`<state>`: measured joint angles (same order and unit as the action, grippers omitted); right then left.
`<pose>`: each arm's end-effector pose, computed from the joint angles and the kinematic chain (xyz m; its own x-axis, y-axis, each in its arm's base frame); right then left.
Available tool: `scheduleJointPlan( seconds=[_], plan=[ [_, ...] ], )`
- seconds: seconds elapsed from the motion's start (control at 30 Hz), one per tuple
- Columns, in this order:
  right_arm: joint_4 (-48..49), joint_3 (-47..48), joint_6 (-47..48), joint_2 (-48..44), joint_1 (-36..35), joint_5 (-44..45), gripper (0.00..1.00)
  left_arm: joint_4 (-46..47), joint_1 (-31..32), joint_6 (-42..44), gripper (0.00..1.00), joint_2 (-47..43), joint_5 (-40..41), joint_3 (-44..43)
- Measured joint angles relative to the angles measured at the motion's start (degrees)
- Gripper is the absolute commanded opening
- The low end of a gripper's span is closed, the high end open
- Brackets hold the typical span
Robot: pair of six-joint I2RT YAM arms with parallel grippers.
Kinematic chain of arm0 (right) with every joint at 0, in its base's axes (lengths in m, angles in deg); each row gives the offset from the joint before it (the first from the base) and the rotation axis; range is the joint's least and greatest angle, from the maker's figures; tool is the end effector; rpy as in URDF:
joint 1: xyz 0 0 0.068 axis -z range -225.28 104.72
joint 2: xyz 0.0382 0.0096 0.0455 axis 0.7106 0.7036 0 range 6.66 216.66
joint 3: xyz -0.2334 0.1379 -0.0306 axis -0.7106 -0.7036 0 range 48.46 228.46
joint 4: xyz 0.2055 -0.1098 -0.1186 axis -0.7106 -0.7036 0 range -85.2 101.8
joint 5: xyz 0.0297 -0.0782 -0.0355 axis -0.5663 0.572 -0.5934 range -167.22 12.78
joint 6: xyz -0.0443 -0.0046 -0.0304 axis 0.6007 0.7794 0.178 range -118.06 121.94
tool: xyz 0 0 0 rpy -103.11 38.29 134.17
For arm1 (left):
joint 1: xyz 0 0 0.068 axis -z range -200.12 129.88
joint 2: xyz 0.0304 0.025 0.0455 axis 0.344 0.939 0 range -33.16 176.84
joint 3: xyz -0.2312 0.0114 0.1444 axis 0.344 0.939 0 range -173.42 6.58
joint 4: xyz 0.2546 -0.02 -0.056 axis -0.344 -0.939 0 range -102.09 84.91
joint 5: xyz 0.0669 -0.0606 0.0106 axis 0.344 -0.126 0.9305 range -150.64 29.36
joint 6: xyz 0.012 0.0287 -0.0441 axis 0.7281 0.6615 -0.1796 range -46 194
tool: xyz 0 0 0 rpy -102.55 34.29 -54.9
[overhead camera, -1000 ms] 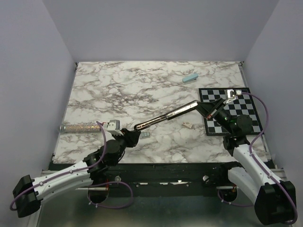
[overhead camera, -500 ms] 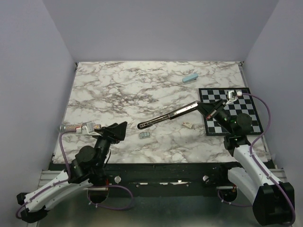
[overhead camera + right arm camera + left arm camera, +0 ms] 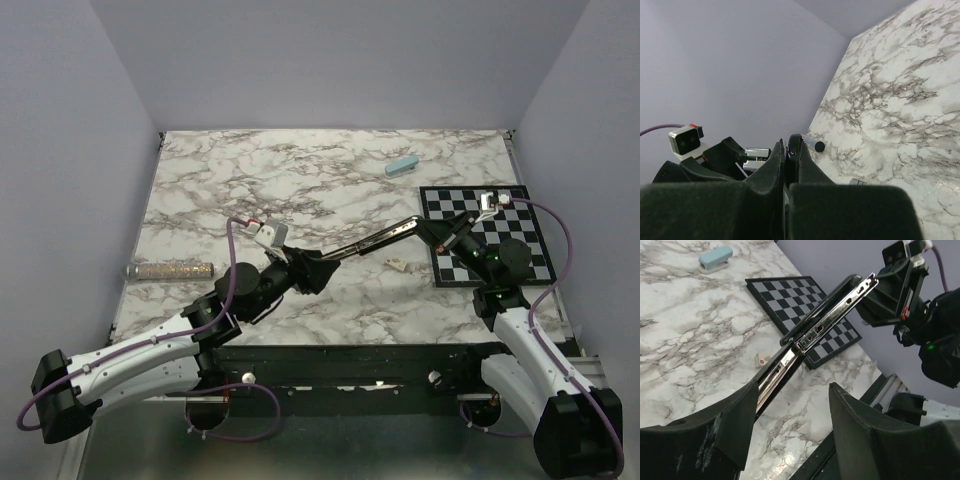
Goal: Load the staples into the stapler
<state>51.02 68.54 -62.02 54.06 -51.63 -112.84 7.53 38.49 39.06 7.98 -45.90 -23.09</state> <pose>0.1838 0.0413 0.2699 -0.4996 0.6794 -0.5374 -0.4722 0.3065 0.8265 0.1023 -0.1502 0.2994 -0.3884 -0.4269 -0.8166 0.5741 0.5811 -0.5768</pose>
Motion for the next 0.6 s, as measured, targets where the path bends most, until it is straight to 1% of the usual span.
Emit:
scheduleJointPlan(
  seconds=[0.13, 0.23, 0.37, 0.53, 0.6],
  plan=[
    [-0.09, 0.0, -0.2, -0.26, 0.07, -0.04, 0.01, 2.08, 0.0, -0.37, 0.62, 4.63, -3.45, 0.22],
    [0.04, 0.0, -0.79, -0.28, 0.09, -0.11, 0.01, 4.07, -0.02, -0.68, 0.6, 5.7, -3.43, 0.85],
    [1.51, -0.04, -3.3, -0.07, 0.09, -1.03, 0.01, 6.05, -0.33, -0.94, 0.59, 6.54, -1.38, 3.48],
    [4.85, -1.22, -4.85, 1.49, 0.5, -1.75, 0.01, 9.11, -3.58, -1.92, 0.6, 8.92, -0.2, 7.61],
    [4.9, -1.44, -4.94, 1.7, 0.72, -1.73, 0.01, 9.57, -4.83, -2.14, 0.64, 9.86, -0.26, 7.89]
  ],
)
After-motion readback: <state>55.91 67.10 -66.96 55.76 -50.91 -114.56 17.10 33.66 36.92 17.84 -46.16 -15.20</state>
